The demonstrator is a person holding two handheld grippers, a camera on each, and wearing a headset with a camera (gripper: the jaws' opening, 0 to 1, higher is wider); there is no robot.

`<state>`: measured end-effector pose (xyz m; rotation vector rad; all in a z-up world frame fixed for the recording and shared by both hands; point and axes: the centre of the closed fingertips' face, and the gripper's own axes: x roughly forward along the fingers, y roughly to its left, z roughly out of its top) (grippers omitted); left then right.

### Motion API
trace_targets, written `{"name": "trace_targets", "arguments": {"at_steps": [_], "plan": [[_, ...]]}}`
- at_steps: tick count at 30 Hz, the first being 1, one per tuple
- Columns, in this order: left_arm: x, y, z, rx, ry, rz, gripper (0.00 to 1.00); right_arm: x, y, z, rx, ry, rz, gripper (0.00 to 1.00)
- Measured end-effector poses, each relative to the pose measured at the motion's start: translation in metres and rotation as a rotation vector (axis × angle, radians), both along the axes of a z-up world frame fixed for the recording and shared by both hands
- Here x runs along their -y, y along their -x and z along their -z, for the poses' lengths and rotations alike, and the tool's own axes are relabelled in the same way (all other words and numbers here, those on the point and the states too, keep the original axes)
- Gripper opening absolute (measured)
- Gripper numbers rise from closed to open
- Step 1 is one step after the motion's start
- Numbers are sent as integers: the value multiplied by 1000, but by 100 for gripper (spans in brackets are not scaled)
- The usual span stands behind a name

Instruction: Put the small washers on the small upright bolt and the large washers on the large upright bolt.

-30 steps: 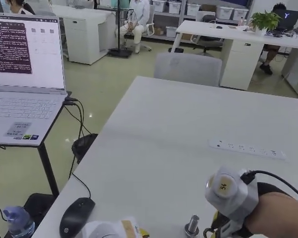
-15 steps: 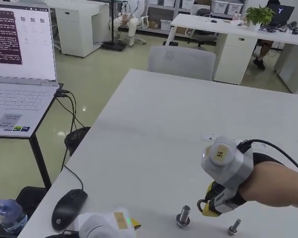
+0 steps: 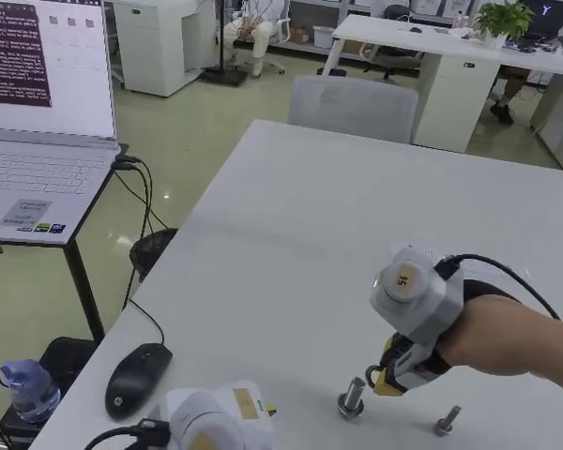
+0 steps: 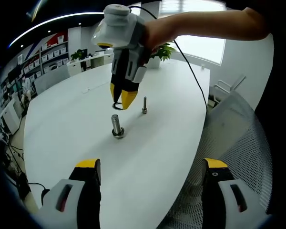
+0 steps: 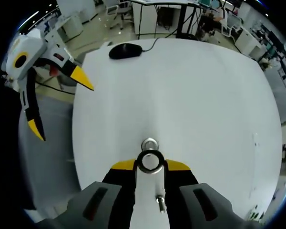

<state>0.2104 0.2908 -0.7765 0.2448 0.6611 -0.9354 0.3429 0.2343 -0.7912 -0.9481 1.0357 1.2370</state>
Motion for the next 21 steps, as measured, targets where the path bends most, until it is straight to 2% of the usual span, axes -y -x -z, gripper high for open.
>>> {"name": "trace_targets", "arguments": {"at_steps": [5, 15, 21], "plan": [[-2, 0, 1, -4, 0, 1, 88, -9, -1, 6, -8, -1, 0, 22], [-5, 2, 3, -16, 3, 0, 86, -12, -1, 21, -24, 30, -5, 22], [-7, 3, 3, -17, 4, -2, 85, -15, -1, 25, -19, 37, -12, 23]]}}
